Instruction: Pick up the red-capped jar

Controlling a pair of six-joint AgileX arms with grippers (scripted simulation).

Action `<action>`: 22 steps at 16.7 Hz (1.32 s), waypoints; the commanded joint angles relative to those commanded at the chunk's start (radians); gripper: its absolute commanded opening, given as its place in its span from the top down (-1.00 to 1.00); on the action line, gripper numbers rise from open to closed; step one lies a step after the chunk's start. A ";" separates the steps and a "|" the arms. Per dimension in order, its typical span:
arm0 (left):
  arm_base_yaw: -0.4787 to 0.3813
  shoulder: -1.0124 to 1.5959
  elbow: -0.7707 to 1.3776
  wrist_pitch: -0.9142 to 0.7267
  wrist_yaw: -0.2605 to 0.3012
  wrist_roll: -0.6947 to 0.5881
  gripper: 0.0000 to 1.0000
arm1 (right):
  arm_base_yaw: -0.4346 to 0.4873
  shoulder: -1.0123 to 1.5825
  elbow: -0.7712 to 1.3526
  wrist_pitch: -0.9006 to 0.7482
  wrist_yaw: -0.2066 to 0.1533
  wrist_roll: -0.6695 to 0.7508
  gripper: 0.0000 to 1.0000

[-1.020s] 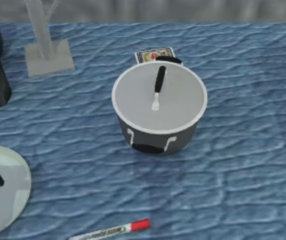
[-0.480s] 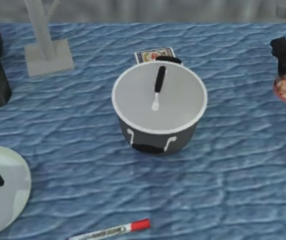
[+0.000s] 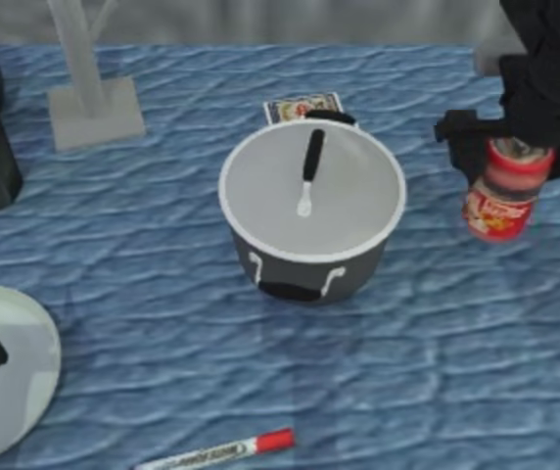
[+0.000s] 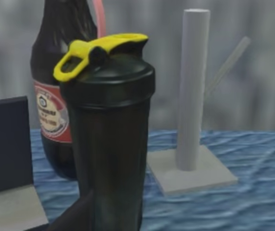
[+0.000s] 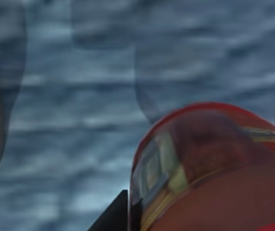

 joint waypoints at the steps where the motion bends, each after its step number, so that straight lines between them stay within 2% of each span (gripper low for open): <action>1: 0.000 0.000 0.000 0.000 0.000 0.000 -1.00 | 0.014 -0.005 -0.014 0.013 0.007 0.027 1.00; 7: 0.000 0.000 0.000 0.000 0.000 0.000 -1.00 | 0.022 -0.004 -0.026 0.025 0.009 0.047 1.00; 13: 0.000 0.000 0.000 0.000 0.000 0.000 -1.00 | 0.023 0.047 -0.118 0.175 0.012 0.047 1.00; 18: 0.000 0.000 0.000 0.000 0.000 0.000 -1.00 | 0.024 0.055 -0.131 0.193 0.013 0.046 1.00; 22: 0.000 0.000 0.000 0.000 0.000 0.000 -1.00 | 0.024 0.055 -0.131 0.193 0.013 0.046 0.40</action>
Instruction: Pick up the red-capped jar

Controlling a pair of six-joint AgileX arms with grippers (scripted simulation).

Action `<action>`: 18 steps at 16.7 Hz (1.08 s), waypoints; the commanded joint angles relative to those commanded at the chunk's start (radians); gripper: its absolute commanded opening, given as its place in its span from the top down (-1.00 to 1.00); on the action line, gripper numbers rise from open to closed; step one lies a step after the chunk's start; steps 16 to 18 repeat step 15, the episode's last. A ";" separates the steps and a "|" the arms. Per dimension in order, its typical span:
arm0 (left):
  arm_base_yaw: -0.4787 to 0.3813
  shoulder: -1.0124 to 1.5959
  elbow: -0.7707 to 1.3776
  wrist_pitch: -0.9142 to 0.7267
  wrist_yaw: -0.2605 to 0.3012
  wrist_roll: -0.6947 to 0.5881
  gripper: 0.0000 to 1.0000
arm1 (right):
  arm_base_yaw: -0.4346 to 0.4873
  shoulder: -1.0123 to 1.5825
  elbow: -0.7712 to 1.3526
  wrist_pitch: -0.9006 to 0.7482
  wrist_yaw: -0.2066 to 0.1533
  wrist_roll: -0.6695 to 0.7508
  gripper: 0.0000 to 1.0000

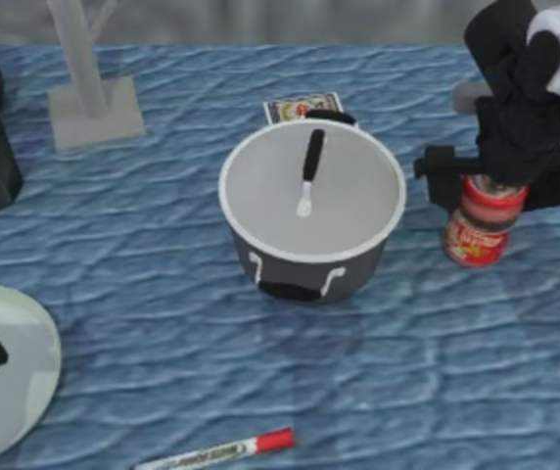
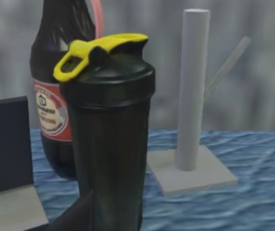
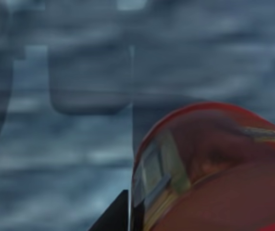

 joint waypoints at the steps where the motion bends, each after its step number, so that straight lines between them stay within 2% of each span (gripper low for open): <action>1: 0.000 0.000 0.000 0.000 0.000 0.000 -1.00 | 0.000 0.000 0.000 0.000 0.000 0.000 0.25; 9: 0.000 0.000 0.000 0.000 0.000 0.000 -1.00 | 0.000 0.000 0.000 0.000 0.000 0.000 -0.96; 18: 0.000 0.000 0.000 0.000 0.000 0.000 -1.00 | 0.000 0.000 0.000 0.000 0.000 0.000 -1.00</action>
